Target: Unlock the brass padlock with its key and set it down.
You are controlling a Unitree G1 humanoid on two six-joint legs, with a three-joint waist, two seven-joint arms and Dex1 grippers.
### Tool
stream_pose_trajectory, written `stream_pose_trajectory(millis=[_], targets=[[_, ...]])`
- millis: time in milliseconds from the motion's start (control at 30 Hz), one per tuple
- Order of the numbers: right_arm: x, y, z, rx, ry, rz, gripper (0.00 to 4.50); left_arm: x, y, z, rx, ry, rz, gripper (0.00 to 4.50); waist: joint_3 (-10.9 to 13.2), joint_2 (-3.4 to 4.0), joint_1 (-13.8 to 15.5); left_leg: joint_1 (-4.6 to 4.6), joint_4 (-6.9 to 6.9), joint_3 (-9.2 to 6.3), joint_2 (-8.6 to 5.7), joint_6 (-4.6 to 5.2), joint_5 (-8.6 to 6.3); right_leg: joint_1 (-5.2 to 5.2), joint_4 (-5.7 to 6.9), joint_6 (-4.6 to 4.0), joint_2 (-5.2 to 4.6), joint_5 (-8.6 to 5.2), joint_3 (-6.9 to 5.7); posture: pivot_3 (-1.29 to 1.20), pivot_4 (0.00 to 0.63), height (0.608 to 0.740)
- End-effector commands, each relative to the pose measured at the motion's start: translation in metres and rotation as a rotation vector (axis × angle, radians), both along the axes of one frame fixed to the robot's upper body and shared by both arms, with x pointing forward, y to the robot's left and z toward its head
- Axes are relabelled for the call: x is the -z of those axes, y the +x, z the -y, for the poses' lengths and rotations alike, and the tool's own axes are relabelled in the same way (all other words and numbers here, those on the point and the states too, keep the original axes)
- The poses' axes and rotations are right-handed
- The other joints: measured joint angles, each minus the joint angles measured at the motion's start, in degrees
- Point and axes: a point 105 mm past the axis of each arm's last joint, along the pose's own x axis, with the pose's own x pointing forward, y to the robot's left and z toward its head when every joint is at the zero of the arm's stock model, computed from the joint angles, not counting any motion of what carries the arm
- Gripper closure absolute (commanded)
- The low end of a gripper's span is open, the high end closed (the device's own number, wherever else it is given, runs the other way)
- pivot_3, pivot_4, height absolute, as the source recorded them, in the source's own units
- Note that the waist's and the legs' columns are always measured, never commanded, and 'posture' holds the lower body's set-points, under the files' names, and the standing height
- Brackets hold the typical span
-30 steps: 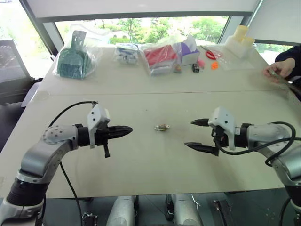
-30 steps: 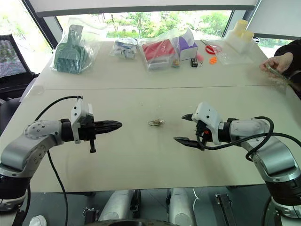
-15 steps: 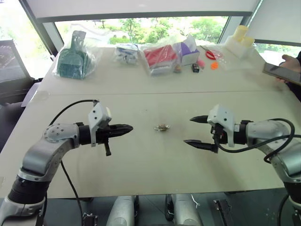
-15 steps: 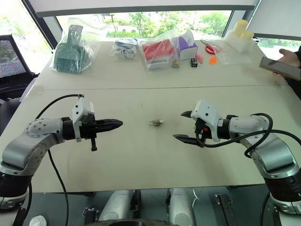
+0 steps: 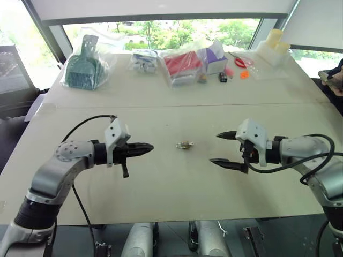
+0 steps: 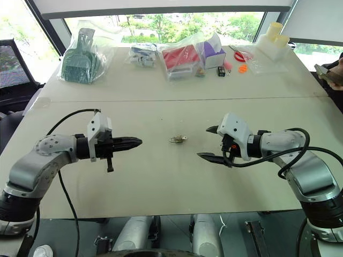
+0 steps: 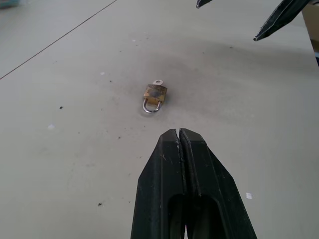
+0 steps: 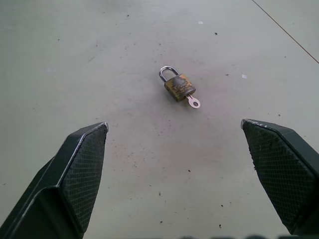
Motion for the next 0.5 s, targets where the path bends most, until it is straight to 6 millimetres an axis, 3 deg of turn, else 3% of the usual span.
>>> stream_pose_trajectory(millis=[33,267,300,500], targets=[[-0.010,-0.001,-0.005,-0.012,0.004,0.056,0.00,0.004,0.007,0.018,0.064,0.004,0.048,3.63,0.0,0.00,0.2,0.00,0.00,-0.01,-0.07,0.00,0.00,0.01,0.00,0.03,0.00,0.02,0.00,0.00,0.150,0.740],[-0.009,-0.003,-0.008,0.007,0.019,0.068,0.00,0.030,0.029,0.054,0.138,0.020,0.116,0.27,0.0,-0.01,0.0,0.00,0.04,-0.01,-0.11,0.01,0.00,0.04,0.01,0.17,-0.01,0.10,0.00,0.00,0.150,0.740],[-0.009,-0.003,-0.008,0.011,0.020,0.069,0.00,0.032,0.031,0.058,0.148,0.021,0.123,0.05,0.0,-0.01,0.0,0.01,0.03,-0.01,-0.11,0.01,0.00,0.04,0.02,0.17,-0.01,0.11,-0.01,0.00,0.150,0.740],[-0.007,-0.009,-0.008,0.038,0.023,0.071,0.00,0.042,0.058,0.079,0.128,-0.002,0.139,0.05,0.0,-0.02,0.3,0.00,0.08,-0.02,-0.12,0.02,0.00,0.06,0.02,0.19,-0.02,0.12,-0.01,0.00,0.150,0.740]])
